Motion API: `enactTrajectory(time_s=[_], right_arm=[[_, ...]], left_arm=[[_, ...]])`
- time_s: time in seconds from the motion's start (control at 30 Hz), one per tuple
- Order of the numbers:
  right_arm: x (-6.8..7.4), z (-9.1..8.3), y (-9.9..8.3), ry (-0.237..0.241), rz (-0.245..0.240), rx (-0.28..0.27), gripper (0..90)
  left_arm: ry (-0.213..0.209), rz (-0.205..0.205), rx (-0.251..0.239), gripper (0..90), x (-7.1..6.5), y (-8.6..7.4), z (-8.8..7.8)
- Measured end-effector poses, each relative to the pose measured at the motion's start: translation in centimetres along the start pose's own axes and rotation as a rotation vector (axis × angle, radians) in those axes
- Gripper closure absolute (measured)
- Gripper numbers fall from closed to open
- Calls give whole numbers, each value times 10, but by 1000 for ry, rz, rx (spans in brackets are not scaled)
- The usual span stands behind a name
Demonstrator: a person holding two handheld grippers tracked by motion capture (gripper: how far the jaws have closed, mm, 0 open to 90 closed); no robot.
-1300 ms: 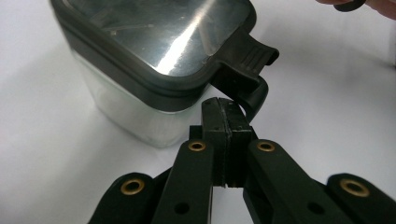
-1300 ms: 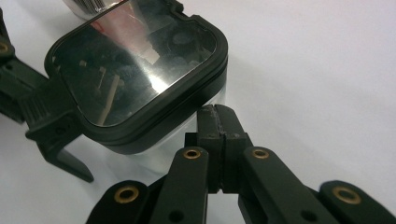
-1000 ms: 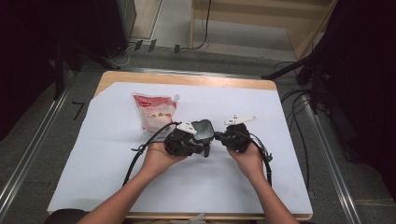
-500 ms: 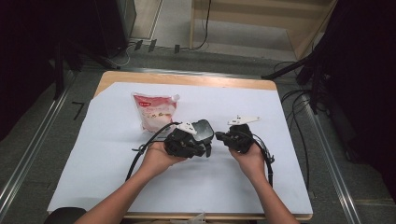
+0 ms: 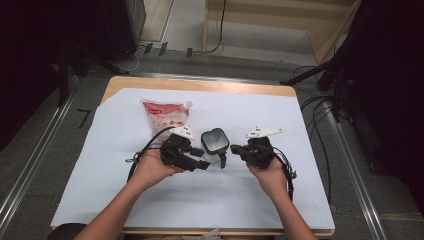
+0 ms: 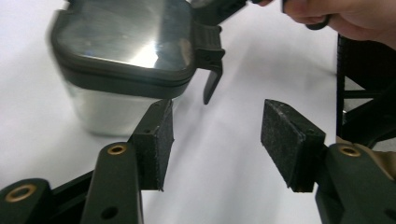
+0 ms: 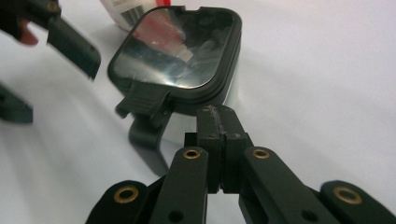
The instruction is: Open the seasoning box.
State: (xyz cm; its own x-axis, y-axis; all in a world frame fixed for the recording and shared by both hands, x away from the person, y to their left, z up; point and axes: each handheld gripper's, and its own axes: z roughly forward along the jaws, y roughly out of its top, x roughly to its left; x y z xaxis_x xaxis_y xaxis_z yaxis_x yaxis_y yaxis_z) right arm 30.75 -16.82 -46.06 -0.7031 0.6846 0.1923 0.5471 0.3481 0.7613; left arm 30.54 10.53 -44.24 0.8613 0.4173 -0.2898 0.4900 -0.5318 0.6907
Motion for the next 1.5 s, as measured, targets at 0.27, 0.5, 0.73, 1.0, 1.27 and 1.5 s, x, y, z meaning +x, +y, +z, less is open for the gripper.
enactTrajectory(time_s=[0.27,0.5,0.73,1.0,1.27,1.5], right_arm=[[12,-11,-5,23,-18,16,898],[22,-11,-8,55,-29,15,898],[38,2,-13,81,-54,50,898],[50,19,-14,82,-79,62,898],[50,26,-14,80,-76,75,900],[48,25,-14,89,-70,83,900]], left_arm=[[27,-9,-16,395,8,-2,-16],[30,-13,-25,394,12,0,-24],[36,-7,-14,395,16,0,-25],[42,-2,-17,395,16,0,-26],[65,-21,-35,397,16,-1,-28],[74,-29,-29,397,17,-2,-28]])
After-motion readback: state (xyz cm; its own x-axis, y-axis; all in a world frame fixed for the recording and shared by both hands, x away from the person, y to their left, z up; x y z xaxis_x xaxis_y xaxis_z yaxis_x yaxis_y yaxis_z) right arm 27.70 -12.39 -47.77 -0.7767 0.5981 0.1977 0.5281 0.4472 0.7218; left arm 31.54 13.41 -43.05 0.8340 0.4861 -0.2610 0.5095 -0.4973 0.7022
